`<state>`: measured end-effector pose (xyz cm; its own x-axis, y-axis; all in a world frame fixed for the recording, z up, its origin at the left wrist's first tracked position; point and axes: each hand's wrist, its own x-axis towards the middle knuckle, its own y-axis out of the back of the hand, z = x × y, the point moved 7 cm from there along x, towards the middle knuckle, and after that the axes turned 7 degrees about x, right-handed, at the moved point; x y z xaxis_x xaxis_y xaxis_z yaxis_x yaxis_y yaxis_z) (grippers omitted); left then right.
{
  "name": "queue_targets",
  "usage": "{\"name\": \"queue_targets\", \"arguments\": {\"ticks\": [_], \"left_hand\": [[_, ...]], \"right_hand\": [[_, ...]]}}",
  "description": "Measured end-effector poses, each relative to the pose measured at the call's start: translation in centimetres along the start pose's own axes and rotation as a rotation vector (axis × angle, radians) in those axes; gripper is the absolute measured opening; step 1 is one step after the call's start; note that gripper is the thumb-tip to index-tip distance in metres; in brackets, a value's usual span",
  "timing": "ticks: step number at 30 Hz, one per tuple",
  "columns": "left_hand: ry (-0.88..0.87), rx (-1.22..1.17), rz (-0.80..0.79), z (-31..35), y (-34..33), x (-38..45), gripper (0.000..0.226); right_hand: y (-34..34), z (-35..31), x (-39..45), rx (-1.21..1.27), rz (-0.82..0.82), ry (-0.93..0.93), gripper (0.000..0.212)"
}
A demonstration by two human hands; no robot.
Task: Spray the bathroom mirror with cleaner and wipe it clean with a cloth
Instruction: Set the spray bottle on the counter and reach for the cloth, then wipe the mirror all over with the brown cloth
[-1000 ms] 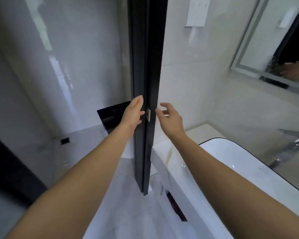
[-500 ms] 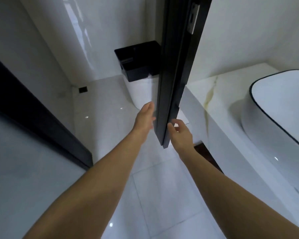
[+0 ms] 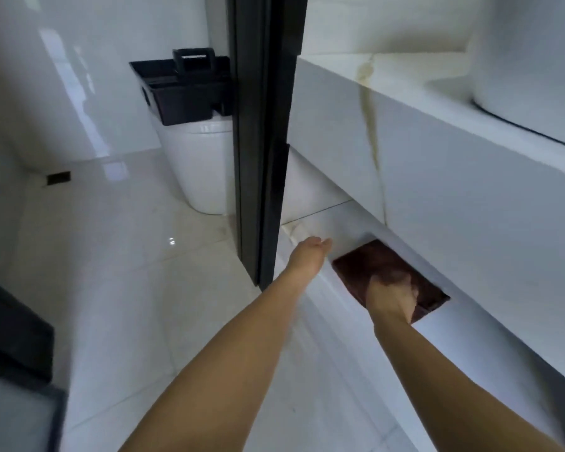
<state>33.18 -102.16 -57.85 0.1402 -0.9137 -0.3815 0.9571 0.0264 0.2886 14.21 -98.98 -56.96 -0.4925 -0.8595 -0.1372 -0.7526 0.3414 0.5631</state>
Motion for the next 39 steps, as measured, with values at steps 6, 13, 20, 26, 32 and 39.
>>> {"name": "queue_targets", "arguments": {"ticks": [6,13,20,26,32,39], "left_hand": [[-0.108,0.218,-0.029,-1.3,-7.0,5.9,0.055],[-0.132,0.308,0.051,1.0,-9.6,8.6,0.046],[0.012,0.137,-0.143,0.0,-11.8,9.3,0.052],[0.150,-0.085,-0.154,-1.5,-5.2,4.8,0.052],[0.212,-0.186,-0.043,1.8,8.4,-4.9,0.049],[0.276,-0.300,0.141,9.3,24.0,-19.4,0.027]], "right_hand": [[2.7,7.3,7.8,0.028,0.221,-0.207,0.054],[1.9,9.7,13.4,0.247,0.015,-0.267,0.039],[0.8,10.6,13.2,0.549,-0.132,-0.380,0.044],[-0.9,6.3,7.5,0.519,-0.252,-0.318,0.037],[-3.0,-4.6,-2.7,0.546,-0.462,-0.283,0.026],[-2.2,-20.1,-14.5,0.469,-0.711,-0.193,0.024]]}}
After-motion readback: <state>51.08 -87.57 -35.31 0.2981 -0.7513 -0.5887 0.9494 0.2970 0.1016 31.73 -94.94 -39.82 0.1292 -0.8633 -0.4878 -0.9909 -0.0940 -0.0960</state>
